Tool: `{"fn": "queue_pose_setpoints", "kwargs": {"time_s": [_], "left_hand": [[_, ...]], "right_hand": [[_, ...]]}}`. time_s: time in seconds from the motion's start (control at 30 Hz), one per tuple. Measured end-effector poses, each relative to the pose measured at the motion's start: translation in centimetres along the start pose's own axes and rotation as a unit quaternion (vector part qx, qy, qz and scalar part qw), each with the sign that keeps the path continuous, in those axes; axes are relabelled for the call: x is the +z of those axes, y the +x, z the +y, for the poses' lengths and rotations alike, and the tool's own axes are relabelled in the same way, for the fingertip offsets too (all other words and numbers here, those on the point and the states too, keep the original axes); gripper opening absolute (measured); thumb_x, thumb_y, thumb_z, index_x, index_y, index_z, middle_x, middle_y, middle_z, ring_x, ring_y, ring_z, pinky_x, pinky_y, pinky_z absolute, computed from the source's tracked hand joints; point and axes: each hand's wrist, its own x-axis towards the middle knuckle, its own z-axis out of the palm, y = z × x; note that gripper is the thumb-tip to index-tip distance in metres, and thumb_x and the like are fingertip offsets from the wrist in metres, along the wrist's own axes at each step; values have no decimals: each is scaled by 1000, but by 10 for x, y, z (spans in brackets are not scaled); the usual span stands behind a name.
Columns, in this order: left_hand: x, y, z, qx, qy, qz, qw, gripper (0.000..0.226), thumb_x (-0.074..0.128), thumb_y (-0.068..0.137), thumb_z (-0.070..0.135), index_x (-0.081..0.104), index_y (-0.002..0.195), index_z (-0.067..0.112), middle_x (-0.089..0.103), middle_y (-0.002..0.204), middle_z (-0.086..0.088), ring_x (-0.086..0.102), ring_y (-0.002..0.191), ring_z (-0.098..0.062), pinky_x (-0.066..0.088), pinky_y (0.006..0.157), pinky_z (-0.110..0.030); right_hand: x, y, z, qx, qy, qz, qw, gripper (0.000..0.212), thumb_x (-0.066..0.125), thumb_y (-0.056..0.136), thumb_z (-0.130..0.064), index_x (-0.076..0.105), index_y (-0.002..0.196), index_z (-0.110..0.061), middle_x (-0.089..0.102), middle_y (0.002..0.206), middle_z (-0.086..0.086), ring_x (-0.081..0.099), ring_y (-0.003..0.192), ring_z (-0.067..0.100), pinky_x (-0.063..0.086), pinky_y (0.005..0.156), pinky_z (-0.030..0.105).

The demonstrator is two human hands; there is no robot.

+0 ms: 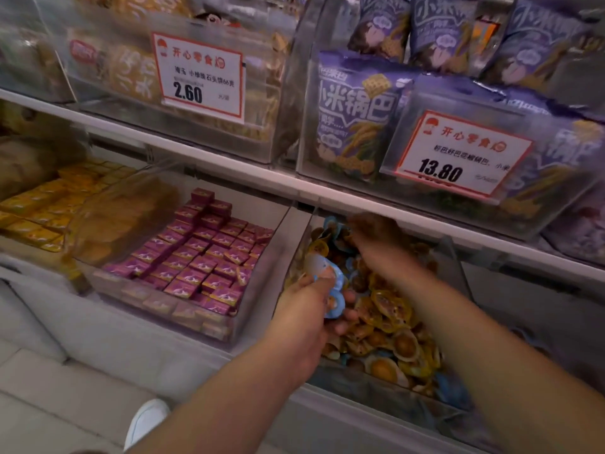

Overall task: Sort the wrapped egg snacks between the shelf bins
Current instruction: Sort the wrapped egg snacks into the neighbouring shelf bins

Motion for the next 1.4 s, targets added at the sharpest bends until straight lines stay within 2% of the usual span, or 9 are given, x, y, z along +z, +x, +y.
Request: {"fn": "queue_pose_setpoints", "kwargs": {"time_s": [0.17,0.27,0.43,0.87,1.0,1.1,1.2,1.3,1.4], "left_hand": [[-4,-4,5,-12,39,-15,999,23,55,97,23,64,111,7,73,83,-8,67,63,-21,50,49,-26],[-3,-1,7,-22,30,-1,999,23,57,95,27,66,107,9,74,81,-7,68,64,-21,51,48,-27],[-3,2,11,-34,56,-7,998,25,55,98,29,64,110,9,73,84,-8,67,58,-20,51,49,-27],[1,5,0,89,100,35,990,18,52,100,27,64,106,14,74,82,-8,67,59,-23,50,47,-29],[4,7,-9,257,265,62,927,15,50,101,34,63,106,28,74,87,4,69,70,-13,53,61,-32],[10,5,-22,416,390,31,821,22,43,104,30,54,124,33,66,108,19,62,99,2,48,84,-15],[24,2,-37,471,514,-36,716,34,37,104,26,50,135,27,57,123,9,55,112,-9,45,95,-29],[38,4,-40,449,605,-58,656,46,27,102,35,48,141,24,53,137,5,48,127,-17,38,104,-46],[45,3,-42,435,590,-157,662,68,22,99,57,15,158,24,22,160,19,10,146,7,9,123,-33]], "right_hand": [[26,48,-7,-143,-219,-115,958,73,63,85,-29,36,152,-23,37,156,8,38,140,30,34,114,38],[30,58,-7,-172,-259,-137,941,61,67,80,-30,52,139,-21,48,143,6,46,131,27,42,106,38],[11,50,-4,-209,-247,-167,931,42,71,82,-45,64,119,-27,53,100,-6,57,98,16,44,81,28],[-50,-47,18,-90,51,-73,992,18,65,95,-23,70,111,-32,68,114,-13,63,101,-1,52,90,23],[-57,-87,16,-17,284,62,957,16,66,93,-23,76,96,-34,76,86,-14,70,79,-4,54,70,14],[-52,-122,18,134,584,-58,798,42,65,89,-35,67,118,-5,73,107,19,73,85,29,60,65,37],[-50,-139,13,182,710,-168,659,55,57,95,-43,59,134,-4,67,111,13,68,80,21,57,60,31],[-52,-140,14,182,725,-133,651,56,59,94,-44,59,134,-5,68,108,6,65,72,11,45,47,21],[-60,-140,28,170,692,-113,693,39,58,97,-34,66,128,-13,70,122,5,70,99,17,56,75,28]]}}
